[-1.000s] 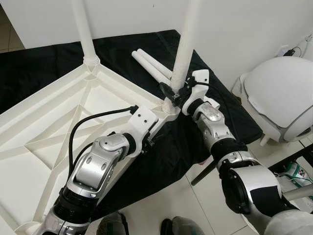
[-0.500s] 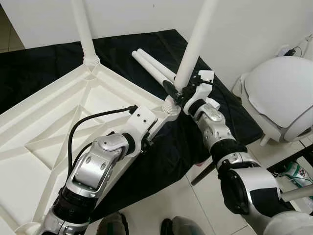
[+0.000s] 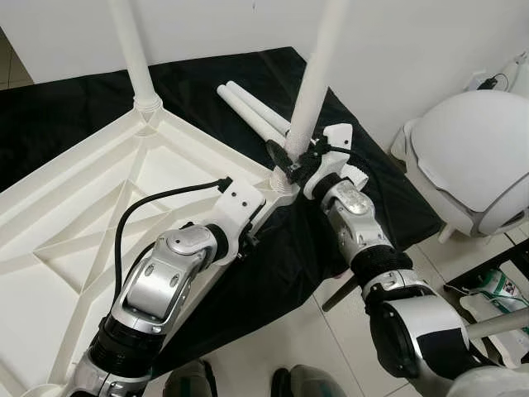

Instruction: Building children table

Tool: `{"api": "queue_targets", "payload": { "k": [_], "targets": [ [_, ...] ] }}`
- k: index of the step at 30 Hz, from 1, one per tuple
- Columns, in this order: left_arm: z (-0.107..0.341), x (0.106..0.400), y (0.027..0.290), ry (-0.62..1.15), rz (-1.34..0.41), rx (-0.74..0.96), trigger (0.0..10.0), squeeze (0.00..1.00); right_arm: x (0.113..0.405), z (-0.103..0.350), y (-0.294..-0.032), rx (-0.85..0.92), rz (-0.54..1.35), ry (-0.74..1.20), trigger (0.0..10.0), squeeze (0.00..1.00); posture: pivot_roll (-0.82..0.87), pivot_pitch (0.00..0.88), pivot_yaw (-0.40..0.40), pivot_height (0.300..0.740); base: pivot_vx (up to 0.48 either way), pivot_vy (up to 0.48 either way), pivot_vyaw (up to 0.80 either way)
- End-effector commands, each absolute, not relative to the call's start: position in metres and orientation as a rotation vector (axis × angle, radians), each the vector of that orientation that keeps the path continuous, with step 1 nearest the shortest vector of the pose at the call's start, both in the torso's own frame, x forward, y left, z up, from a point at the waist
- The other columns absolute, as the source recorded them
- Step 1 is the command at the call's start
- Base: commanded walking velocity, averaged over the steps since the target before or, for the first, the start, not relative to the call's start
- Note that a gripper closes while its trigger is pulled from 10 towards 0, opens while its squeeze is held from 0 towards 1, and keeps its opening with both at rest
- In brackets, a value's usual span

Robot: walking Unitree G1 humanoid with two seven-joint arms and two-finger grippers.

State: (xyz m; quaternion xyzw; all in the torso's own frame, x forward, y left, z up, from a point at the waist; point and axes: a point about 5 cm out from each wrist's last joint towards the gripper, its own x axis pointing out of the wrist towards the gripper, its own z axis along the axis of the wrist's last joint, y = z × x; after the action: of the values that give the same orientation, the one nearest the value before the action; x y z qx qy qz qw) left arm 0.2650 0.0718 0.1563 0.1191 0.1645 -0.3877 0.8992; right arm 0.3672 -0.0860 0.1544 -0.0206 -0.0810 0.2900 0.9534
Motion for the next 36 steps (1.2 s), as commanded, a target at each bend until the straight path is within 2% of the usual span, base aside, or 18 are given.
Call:
{"api": "queue_targets", "payload": {
  "k": [1,13,25,33,36],
  "targets": [
    [0.157,0.266,0.074,0.335,-0.743,0.259,10.0,0.00,0.355,0.108,-0.087,-0.053,0.599,0.054,10.0,0.00,0.01,0.074,-0.028,0.740,0.000,0.000,0.00],
    [0.158,0.265,0.073,0.338,-0.741,0.255,10.0,0.00,0.357,0.101,-0.078,-0.155,0.661,0.162,10.0,0.00,0.01,0.081,-0.031,0.740,0.000,0.000,0.00],
    [0.157,0.263,0.074,0.343,-0.735,0.251,10.0,0.00,0.357,0.098,-0.076,-0.127,0.661,0.192,10.0,0.00,0.02,0.086,-0.034,0.740,0.000,0.000,0.00],
    [0.156,0.262,0.074,0.344,-0.738,0.252,10.0,0.00,0.357,0.098,-0.075,-0.108,0.568,0.156,10.0,0.00,0.02,0.087,-0.034,0.740,0.000,0.000,0.00],
    [0.157,0.263,0.074,0.344,-0.737,0.250,10.0,0.00,0.356,0.101,-0.069,-0.049,0.493,0.129,10.0,0.00,0.01,0.085,-0.036,0.740,0.000,0.000,0.00]
  ]
}}
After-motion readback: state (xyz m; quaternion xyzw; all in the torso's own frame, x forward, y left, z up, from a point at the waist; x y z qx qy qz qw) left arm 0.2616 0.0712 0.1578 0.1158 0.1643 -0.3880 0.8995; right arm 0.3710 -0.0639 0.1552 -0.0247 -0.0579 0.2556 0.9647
